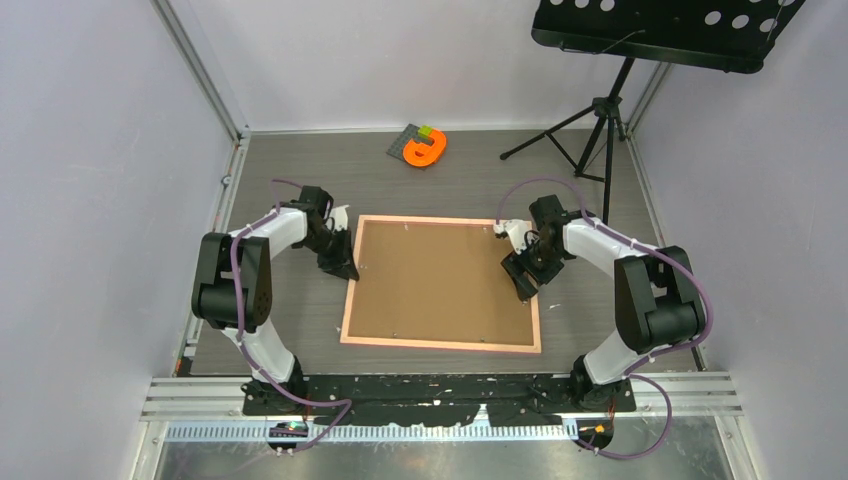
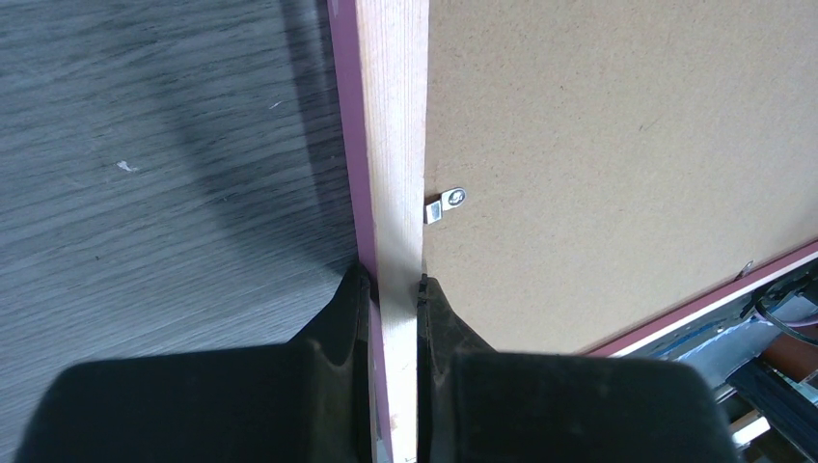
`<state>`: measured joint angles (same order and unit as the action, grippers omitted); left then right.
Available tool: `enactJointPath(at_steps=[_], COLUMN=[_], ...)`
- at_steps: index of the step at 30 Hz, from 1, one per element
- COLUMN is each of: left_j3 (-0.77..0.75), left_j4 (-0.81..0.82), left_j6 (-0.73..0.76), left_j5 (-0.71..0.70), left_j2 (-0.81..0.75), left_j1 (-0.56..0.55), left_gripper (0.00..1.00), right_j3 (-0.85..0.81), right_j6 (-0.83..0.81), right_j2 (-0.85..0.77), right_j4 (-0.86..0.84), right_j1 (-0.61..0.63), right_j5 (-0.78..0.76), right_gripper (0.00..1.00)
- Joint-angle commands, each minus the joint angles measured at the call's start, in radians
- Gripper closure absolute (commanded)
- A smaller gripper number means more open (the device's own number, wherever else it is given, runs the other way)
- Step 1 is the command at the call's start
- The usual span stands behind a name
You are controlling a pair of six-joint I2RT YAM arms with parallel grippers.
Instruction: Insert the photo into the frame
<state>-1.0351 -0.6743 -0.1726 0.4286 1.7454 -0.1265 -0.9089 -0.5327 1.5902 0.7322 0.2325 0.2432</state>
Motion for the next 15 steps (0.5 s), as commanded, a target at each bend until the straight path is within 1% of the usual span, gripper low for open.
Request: enactJointPath(at_steps=[1, 15], left_j3=[0.007, 0.008], left_j4=[0.007, 0.009], left_j6=[0.025, 0.027], left_j5=[0.035, 0.044], left_j2=[-0.021, -0.017], left_j1=[0.015, 0.019], left_gripper=[1.00, 1.00], right_j3=[0.011, 0.010], right_j6=[-0.062, -0.130], right_j2=[-0.013, -0.010], right_j4=[0.000, 0.004], right_j1=[0.007, 0.007], right_j5=[-0.056, -0.095], right_gripper=[0.30, 0.31])
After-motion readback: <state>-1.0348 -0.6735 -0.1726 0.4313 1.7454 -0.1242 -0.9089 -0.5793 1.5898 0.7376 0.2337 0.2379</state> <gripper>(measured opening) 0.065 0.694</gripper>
